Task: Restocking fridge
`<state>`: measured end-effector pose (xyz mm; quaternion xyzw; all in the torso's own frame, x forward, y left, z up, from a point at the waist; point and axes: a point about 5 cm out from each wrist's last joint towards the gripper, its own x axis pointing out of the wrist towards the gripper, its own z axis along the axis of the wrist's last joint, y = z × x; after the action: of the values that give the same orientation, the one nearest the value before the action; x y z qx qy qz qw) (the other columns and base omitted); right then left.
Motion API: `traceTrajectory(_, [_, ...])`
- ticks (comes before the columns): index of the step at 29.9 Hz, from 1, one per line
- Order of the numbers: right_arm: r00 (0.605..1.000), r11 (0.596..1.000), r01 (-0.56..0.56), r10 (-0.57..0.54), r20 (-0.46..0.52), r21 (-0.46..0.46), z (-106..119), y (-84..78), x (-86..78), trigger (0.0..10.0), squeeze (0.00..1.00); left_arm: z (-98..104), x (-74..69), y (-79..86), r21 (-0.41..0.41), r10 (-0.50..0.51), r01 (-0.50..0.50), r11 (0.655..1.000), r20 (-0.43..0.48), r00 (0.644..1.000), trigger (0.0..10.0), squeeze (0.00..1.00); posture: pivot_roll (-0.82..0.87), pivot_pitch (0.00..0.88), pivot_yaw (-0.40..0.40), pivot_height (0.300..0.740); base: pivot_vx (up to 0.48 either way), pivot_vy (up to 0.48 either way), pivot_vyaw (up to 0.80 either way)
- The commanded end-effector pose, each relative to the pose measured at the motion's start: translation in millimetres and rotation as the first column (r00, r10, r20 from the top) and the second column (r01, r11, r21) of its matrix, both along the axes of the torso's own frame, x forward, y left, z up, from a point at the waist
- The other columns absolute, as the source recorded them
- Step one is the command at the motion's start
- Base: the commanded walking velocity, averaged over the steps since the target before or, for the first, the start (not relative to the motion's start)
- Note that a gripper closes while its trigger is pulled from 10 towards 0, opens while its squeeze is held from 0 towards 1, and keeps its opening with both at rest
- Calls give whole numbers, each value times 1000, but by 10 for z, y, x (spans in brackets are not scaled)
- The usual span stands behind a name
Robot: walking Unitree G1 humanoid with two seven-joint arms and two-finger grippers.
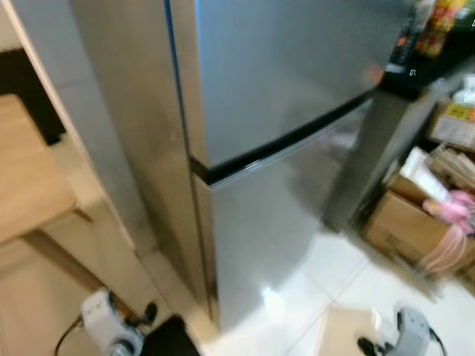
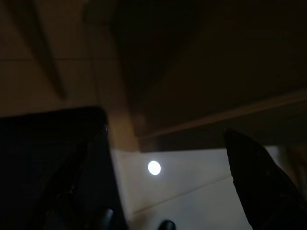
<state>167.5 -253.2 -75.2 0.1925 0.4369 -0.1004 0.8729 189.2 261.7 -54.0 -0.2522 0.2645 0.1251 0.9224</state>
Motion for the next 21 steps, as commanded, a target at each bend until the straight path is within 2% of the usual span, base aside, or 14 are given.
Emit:
traceTrajectory(1, [1000,1000,3,-3,11,-8,21,-31,22,10000,0,-88,-101,-78,-26,-19,18,1000,-52,998,10000,0,-74,0,-34,740,0,-446,0])
traceTrajectory(3, [1000,1000,4,-3,11,-7,21,-31,22,10000,0,-77,-81,-80,-24,-18,17,1000,-43,999,10000,0,-74,0,-34,740,0,-446,0])
traceTrajectory(4, [1000,1000,4,-3,10,-7,20,-32,20,10000,0,-31,-1,-84,-27,-25,25,999,-6,1000,10000,0,-73,0,-37,740,0,0,0])
traceTrajectory(9, [1000,1000,3,-3,9,-6,19,-31,18,10000,0,34,94,-79,-16,-45,46,999,38,998,10000,0,-73,0,-37,740,0,0,0])
traceTrajectory(10, [1000,1000,2,-2,9,-5,18,-30,17,10000,0,115,195,-53,-12,-54,56,998,93,994,10000,0,-73,0,-37,740,0,0,0])
traceTrajectory(11, [1000,1000,2,-2,9,-5,19,-32,17,10000,0,269,360,10,-6,-64,67,998,188,980,10000,0,-72,0,-40,740,0,0,0])
traceTrajectory(12, [1000,1000,2,-2,9,-5,19,-32,17,10000,0,269,360,10,-6,-64,67,998,188,980,10000,0,-72,0,-40,740,0,0,0])
traceTrajectory(14, [1000,1000,2,-2,8,-6,20,-35,18,10000,0,542,600,124,4,-78,81,997,336,939,10000,0,-72,0,-40,740,0,0,0])
traceTrajectory(15, [1000,1000,2,-2,8,-6,20,-36,17,10000,0,667,691,179,16,-86,87,996,391,916,10000,725,-72,0,-40,740,0,0,0])
traceTrajectory(17, [1000,1000,2,-2,8,-6,20,-36,17,10000,0,667,691,179,16,-86,87,996,391,916,10000,725,-72,0,-40,740,0,0,0])
traceTrajectory(18, [1000,1000,2,-2,8,-6,20,-37,16,10000,0,813,784,240,32,-101,97,995,453,886,10000,1000,-75,0,-39,740,0,0,0])
traceTrajectory(19, [1000,1000,3,-3,7,-7,19,-41,11,10000,0,1013,896,303,53,-130,120,991,533,836,10000,1000,-75,0,-39,740,0,0,0])
traceTrajectory(20, [1000,1000,4,-4,5,-8,17,-46,3,10000,0,1240,1001,341,83,-190,177,981,614,766,10000,1000,-78,1,-39,740,0,0,0])
traceTrajectory(21, [1000,1000,4,-4,5,-8,17,-46,3,10000,0,1240,1001,341,83,-190,177,981,614,766,10000,1000,-78,1,-39,740,0,0,0])
